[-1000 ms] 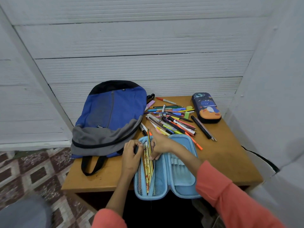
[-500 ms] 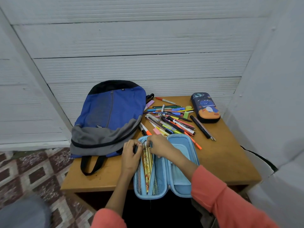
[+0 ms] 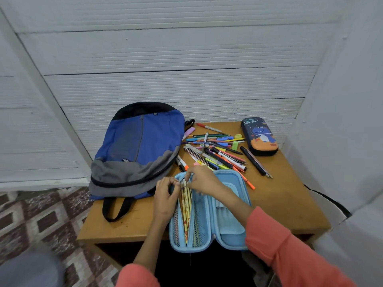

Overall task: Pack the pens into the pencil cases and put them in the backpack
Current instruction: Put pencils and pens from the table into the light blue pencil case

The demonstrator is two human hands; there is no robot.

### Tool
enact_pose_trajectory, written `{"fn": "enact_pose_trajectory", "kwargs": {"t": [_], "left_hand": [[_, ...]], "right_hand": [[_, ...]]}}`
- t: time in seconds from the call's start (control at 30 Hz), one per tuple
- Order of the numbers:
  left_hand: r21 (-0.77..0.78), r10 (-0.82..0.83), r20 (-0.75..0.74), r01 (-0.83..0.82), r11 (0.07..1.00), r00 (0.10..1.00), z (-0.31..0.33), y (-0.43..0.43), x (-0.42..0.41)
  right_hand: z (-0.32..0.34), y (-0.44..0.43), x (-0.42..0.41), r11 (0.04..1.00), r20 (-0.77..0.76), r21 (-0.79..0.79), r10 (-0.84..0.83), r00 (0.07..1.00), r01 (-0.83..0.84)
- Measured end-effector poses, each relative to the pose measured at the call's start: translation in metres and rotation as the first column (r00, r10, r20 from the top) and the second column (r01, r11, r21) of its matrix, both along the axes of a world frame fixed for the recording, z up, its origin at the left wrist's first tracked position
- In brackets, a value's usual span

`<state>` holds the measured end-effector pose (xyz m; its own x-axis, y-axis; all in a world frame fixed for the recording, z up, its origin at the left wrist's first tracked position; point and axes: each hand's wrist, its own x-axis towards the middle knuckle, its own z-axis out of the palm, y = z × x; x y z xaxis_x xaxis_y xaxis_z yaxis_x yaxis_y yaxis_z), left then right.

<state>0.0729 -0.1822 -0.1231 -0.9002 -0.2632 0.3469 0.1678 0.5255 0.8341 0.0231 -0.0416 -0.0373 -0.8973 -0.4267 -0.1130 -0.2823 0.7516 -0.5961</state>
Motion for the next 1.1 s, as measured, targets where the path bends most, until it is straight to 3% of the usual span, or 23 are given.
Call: {"fn": "enact_pose_trajectory", "kwargs": {"t": [0.13,0.37,0.53,0.97,1.1], "left_hand": [[0.004,-0.003,0.009,0.003,1.0,1.0,0.001,0.0,0.0],[0.029,-0.002,0.02,0.001,1.0,1.0,0.004,0.001,0.002],[0.04,-0.005,0.018,0.005,0.999,1.0,0.003,0.0,0.001],[0.044,-0.015,0.023,0.014,0.999,1.0,0.003,0.0,0.002],[0.047,-0.014,0.027,0.013,0.999,1.0,0.003,0.001,0.002]], "right_hand": [[0.003,0.023,-0.031,0.985,0.008,-0.072,-0.159,0.987,0.159],[-0.002,0.088,-0.09,0.878,-0.237,0.021,-0.46,0.856,0.478],[-0.023,0.111,-0.104,0.891,-0.258,0.195,-0.357,0.898,0.41],[-0.03,0.117,-0.105,0.877,-0.144,0.221,-0.404,0.903,0.427],[-0.023,0.114,-0.096,0.865,-0.228,0.14,-0.446,0.865,0.483]]}}
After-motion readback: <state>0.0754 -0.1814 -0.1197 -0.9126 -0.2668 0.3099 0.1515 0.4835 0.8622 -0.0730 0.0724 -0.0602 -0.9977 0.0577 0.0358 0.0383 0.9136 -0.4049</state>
